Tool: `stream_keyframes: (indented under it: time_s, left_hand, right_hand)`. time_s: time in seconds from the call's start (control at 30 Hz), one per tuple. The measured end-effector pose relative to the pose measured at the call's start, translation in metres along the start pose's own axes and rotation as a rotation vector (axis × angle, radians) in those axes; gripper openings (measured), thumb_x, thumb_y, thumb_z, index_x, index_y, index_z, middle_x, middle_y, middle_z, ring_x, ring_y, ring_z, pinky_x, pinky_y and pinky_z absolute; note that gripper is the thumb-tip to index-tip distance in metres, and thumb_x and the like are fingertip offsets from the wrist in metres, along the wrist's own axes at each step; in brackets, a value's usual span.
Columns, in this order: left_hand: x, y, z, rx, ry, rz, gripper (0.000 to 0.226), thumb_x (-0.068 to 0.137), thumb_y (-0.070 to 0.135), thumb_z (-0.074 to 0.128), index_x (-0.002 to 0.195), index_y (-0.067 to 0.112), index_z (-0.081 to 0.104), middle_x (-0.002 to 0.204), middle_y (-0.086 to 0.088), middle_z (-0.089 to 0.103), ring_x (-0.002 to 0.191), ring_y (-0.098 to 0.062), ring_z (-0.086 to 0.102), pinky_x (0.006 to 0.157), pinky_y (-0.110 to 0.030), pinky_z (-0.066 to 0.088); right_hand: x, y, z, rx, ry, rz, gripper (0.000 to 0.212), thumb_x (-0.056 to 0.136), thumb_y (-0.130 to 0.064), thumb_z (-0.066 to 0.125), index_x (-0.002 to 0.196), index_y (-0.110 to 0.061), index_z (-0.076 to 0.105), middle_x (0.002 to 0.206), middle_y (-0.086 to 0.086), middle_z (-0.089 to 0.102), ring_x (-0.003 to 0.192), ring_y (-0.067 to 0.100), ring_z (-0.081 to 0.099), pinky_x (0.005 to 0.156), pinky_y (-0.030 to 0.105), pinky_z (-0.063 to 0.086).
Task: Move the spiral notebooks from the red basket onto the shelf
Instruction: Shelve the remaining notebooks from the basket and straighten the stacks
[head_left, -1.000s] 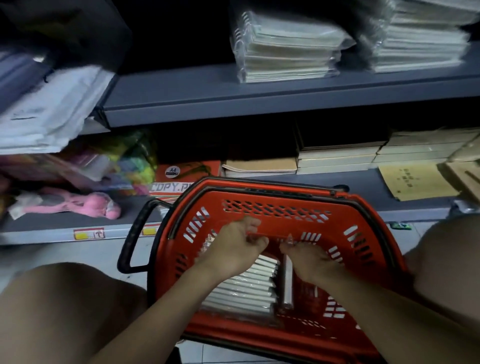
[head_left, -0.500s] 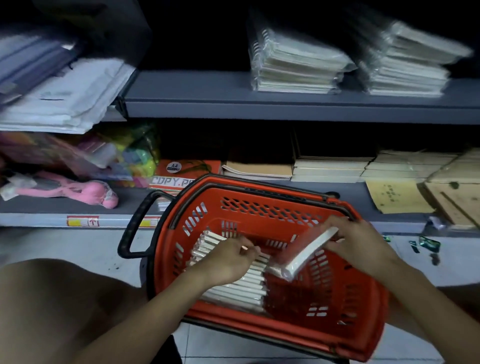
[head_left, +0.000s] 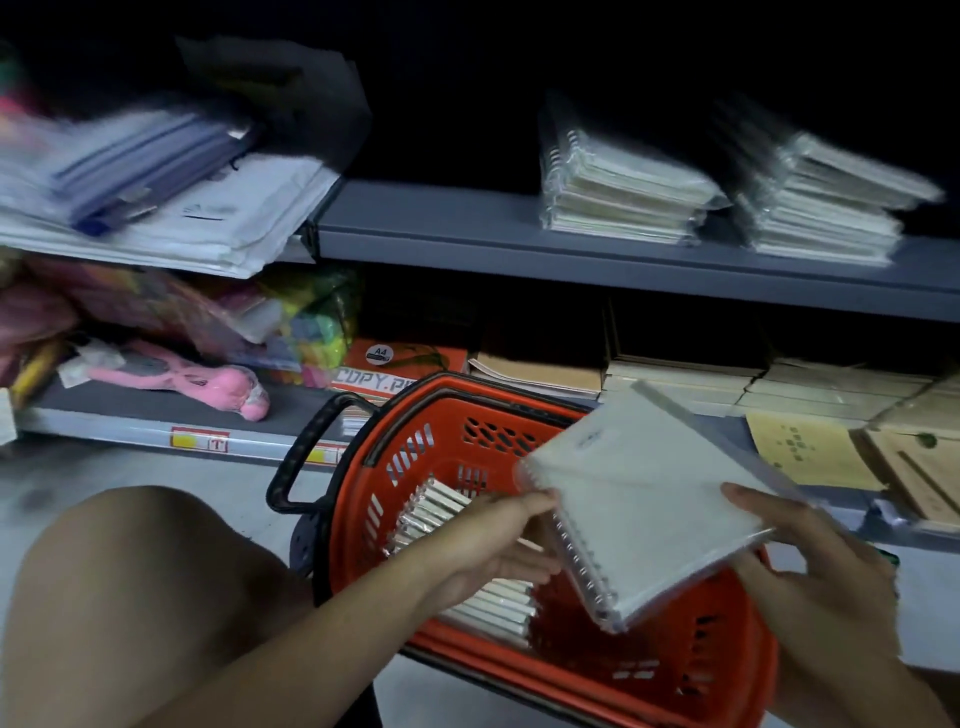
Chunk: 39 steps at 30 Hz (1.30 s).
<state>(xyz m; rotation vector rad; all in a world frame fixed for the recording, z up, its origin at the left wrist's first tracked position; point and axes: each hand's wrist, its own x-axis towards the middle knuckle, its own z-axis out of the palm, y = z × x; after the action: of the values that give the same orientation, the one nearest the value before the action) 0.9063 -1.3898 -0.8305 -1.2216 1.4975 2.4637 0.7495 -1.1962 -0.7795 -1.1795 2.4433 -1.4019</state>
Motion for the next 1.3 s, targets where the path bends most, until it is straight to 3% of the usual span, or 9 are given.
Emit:
stream_keyframes:
  time_s: [0.1, 0.17, 0.3, 0.47, 0.6, 0.77, 0.93, 1.07, 1.3]
  left_hand:
    - [-0.002, 0.018, -0.004, -0.383, -0.083, 0.143, 0.031, 0.1, 0.013, 0.053, 0.128, 0.001, 0.056, 0.116, -0.022, 0.065, 0.095, -0.031, 0.067, 0.083, -0.045, 0.061]
    - [-0.004, 0.027, -0.009, -0.468, -0.073, 0.25, 0.033, 0.101, 0.011, 0.048, 0.133, 0.005, 0.055, 0.12, -0.02, 0.065, 0.097, -0.029, 0.068, 0.075, -0.042, 0.06]
    - [-0.007, 0.039, -0.015, -0.432, 0.091, 0.396, 0.035, 0.105, 0.013, 0.04, 0.135, 0.016, 0.057, 0.125, -0.011, 0.07, 0.112, -0.027, 0.068, 0.083, -0.042, 0.06]
    - [-0.023, 0.05, -0.015, -0.271, 0.169, 0.56, 0.032, 0.102, 0.018, 0.048, 0.13, 0.026, 0.061, 0.121, -0.003, 0.073, 0.114, -0.021, 0.069, 0.091, -0.038, 0.054]
    - [-0.033, 0.064, -0.022, -0.229, 0.013, 0.541, 0.042, 0.101, 0.016, 0.05, 0.141, 0.028, 0.052, 0.128, -0.004, 0.069, 0.119, -0.024, 0.065, 0.089, -0.037, 0.057]
    - [-0.037, 0.079, -0.032, -0.01, -0.262, 0.541, 0.075, 0.097, 0.011, 0.054, 0.147, 0.058, 0.024, 0.134, -0.022, 0.061, 0.12, -0.046, 0.059, 0.088, -0.064, 0.051]
    - [-0.036, 0.09, -0.03, 0.052, -0.024, 0.684, 0.069, 0.097, 0.008, 0.053, 0.153, 0.038, 0.026, 0.127, -0.01, 0.069, 0.118, -0.028, 0.066, 0.096, -0.048, 0.053]
    - [-0.026, 0.111, -0.02, -0.009, 0.156, 0.768, 0.053, 0.095, 0.017, 0.056, 0.145, 0.028, 0.046, 0.122, -0.004, 0.072, 0.114, -0.024, 0.069, 0.093, -0.041, 0.056]
    - [-0.018, 0.173, -0.002, -0.028, 0.182, 0.918, 0.045, 0.101, 0.024, 0.051, 0.145, 0.032, 0.046, 0.136, 0.013, 0.063, 0.124, -0.006, 0.06, 0.103, -0.031, 0.049]
  right_hand:
    - [0.003, -0.009, 0.013, 0.173, -0.002, 0.055, 0.074, 0.075, 0.005, 0.078, 0.098, -0.063, 0.062, 0.096, -0.025, 0.072, 0.083, -0.008, 0.067, 0.072, 0.002, 0.05]
    - [0.006, -0.012, 0.021, 0.221, -0.058, 0.035, 0.068, 0.082, 0.01, 0.069, 0.101, -0.055, 0.061, 0.106, -0.035, 0.067, 0.096, -0.013, 0.065, 0.081, 0.011, 0.055]
    - [0.022, -0.017, 0.027, 0.573, -0.05, 0.236, 0.057, 0.095, 0.001, 0.054, 0.118, -0.05, 0.061, 0.118, -0.009, 0.069, 0.09, 0.024, 0.074, 0.064, 0.037, 0.062]
    - [0.032, -0.01, 0.024, 0.918, -0.257, 0.566, 0.04, 0.088, -0.01, 0.06, 0.126, -0.021, 0.065, 0.12, 0.014, 0.071, 0.103, 0.03, 0.072, 0.086, 0.051, 0.058]
    - [0.036, -0.014, 0.021, 0.873, -0.299, 0.571, 0.046, 0.084, -0.01, 0.061, 0.13, -0.014, 0.062, 0.121, 0.007, 0.072, 0.112, 0.027, 0.069, 0.103, 0.052, 0.049]
    - [0.048, -0.023, 0.017, 0.951, -0.18, 0.485, 0.044, 0.08, -0.005, 0.057, 0.123, -0.012, 0.066, 0.114, 0.01, 0.075, 0.105, 0.027, 0.071, 0.087, 0.035, 0.058]
    - [0.057, -0.034, 0.023, 1.007, -0.159, 0.455, 0.038, 0.063, -0.019, 0.071, 0.099, -0.028, 0.08, 0.109, 0.003, 0.077, 0.099, 0.018, 0.074, 0.073, 0.025, 0.06]
    - [0.082, -0.041, 0.027, 1.032, -0.143, 0.458, 0.046, 0.082, -0.015, 0.06, 0.128, -0.02, 0.064, 0.121, 0.008, 0.072, 0.107, 0.025, 0.071, 0.092, 0.046, 0.056]
    - [0.136, -0.071, 0.024, 1.096, -0.029, 0.273, 0.036, 0.098, -0.011, 0.048, 0.132, -0.013, 0.06, 0.125, 0.007, 0.07, 0.119, 0.021, 0.065, 0.1, 0.037, 0.05]
